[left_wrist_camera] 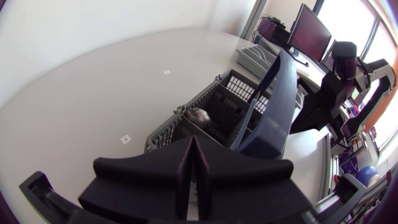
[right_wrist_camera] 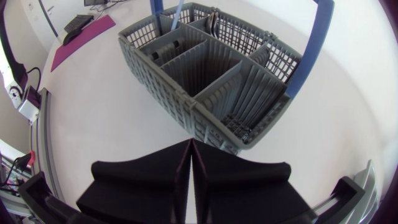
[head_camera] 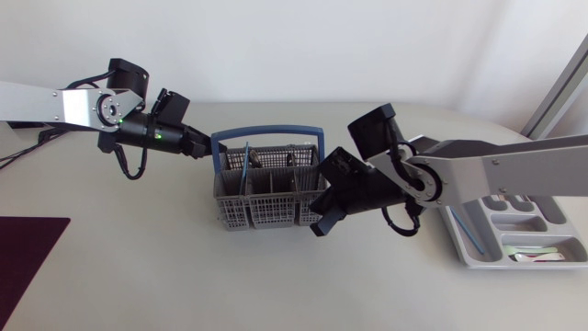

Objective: Sort the cutlery from the basket into the organizer compartments.

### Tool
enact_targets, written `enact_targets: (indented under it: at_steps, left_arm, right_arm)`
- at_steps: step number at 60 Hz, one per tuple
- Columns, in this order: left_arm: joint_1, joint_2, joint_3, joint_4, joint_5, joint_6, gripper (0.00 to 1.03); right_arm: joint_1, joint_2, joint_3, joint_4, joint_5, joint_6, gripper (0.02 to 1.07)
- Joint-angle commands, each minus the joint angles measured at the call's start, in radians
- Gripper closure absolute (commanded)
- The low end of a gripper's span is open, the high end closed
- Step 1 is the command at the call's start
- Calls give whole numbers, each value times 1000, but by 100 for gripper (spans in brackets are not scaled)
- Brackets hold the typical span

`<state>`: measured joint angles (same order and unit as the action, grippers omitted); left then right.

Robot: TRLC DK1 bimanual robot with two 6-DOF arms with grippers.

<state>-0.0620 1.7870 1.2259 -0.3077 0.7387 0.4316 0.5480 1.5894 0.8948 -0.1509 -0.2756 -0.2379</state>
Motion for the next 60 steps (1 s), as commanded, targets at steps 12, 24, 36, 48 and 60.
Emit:
enact_targets:
  at_steps: [12, 24, 36, 48, 60]
  left_arm:
    - [-7, -89, -52, -70, 47, 79, 100]
    - [-32, -204, -149, -107, 60, 107, 100]
    - [-153, -305, -256, -120, 59, 107, 100]
    - [-300, -363, -301, -153, 19, 99, 100]
    - [-430, -367, -292, -153, -62, 42, 100]
  right_arm:
    - [-49, 81, 99, 17, 52, 35, 101]
    - [-99, 121, 135, 20, 53, 34, 101]
    - [-117, 144, 167, 19, 55, 32, 101]
    - [-131, 178, 213, 13, 47, 32, 101]
    - [-118, 233, 279, -4, 29, 48, 101]
